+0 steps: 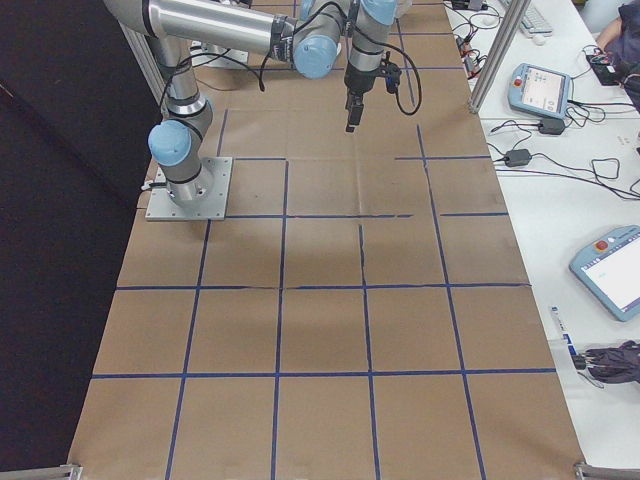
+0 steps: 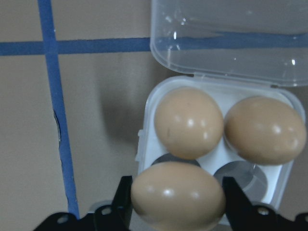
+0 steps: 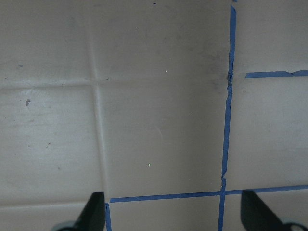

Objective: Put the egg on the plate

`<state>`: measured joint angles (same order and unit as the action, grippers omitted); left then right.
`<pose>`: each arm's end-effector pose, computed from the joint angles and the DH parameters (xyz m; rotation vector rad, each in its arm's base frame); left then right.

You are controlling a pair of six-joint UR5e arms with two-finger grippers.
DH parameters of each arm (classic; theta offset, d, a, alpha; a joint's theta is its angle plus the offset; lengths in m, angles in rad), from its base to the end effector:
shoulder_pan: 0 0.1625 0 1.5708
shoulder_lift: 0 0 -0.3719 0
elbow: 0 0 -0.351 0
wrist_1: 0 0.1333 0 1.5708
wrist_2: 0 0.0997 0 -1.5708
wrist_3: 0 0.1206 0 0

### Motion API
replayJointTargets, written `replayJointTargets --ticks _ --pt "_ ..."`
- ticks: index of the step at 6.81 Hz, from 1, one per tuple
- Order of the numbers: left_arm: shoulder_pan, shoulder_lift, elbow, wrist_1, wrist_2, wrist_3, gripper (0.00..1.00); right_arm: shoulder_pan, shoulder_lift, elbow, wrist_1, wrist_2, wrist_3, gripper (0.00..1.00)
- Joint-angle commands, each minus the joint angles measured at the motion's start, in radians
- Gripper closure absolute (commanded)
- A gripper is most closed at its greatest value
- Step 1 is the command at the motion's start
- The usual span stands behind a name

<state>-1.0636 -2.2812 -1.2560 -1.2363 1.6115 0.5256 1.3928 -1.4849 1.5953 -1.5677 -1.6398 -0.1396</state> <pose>0.2077 -0.6380 0.1828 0.0308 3.1341 0.1148 0.0405 -0.4810 0.3635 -0.0532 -3.0852 -0.1899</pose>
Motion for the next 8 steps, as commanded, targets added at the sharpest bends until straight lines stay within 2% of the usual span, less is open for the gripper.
replayJointTargets --ticks 1,2,5,6,7,8 --pt "-0.004 0.108 -0.035 -0.157 -0.011 -0.06 0.7 0.0 0.0 0.0 0.0 0.0 0.0 0.0" --pt "-0.021 0.176 -0.095 -0.193 -0.013 -0.114 0.7 0.0 0.0 0.0 0.0 0.0 0.0 0.0" --pt "-0.123 0.475 -0.473 -0.18 -0.039 -0.373 0.67 0.0 0.0 0.0 0.0 0.0 0.0 0.0" --pt "-0.143 0.535 -0.569 -0.172 -0.063 -0.416 0.68 0.0 0.0 0.0 0.0 0.0 0.0 0.0" --pt "-0.154 0.564 -0.641 -0.169 -0.112 -0.464 0.73 0.0 0.0 0.0 0.0 0.0 0.0 0.0" --pt "-0.16 0.55 -0.692 -0.093 -0.116 -0.473 0.75 0.0 0.0 0.0 0.0 0.0 0.0 0.0"
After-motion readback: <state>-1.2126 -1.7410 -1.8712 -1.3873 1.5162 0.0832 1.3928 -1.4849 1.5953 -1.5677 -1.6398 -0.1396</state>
